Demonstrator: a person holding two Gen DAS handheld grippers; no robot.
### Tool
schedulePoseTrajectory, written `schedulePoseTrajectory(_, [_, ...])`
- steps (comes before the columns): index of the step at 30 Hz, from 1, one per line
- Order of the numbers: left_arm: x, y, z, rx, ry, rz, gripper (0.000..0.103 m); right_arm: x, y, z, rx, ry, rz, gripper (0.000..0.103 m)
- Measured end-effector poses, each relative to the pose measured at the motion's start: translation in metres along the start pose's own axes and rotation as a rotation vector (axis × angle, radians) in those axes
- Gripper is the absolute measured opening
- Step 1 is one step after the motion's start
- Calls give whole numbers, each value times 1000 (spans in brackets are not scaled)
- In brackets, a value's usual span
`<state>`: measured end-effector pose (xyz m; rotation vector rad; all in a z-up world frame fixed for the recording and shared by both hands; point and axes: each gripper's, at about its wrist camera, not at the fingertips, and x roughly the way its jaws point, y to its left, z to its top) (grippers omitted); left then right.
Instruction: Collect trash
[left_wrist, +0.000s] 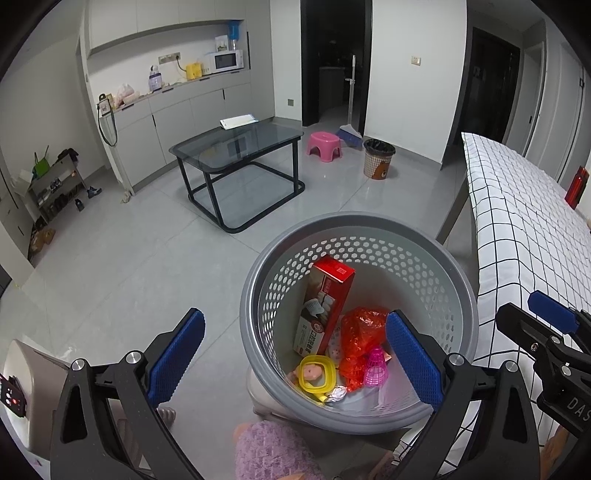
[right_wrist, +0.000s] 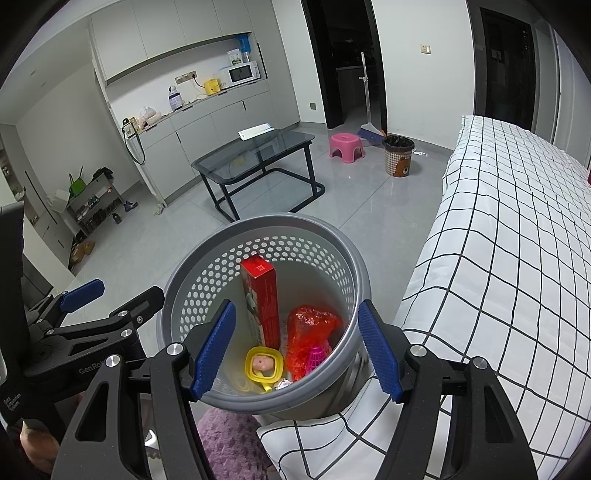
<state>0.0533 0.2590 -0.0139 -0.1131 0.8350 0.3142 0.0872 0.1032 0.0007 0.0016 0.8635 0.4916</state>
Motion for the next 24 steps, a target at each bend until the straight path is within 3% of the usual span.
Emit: schedulePoseTrajectory(24, [1,-4,2,5,0,1,97,1,0,-1,1,-1,0,66])
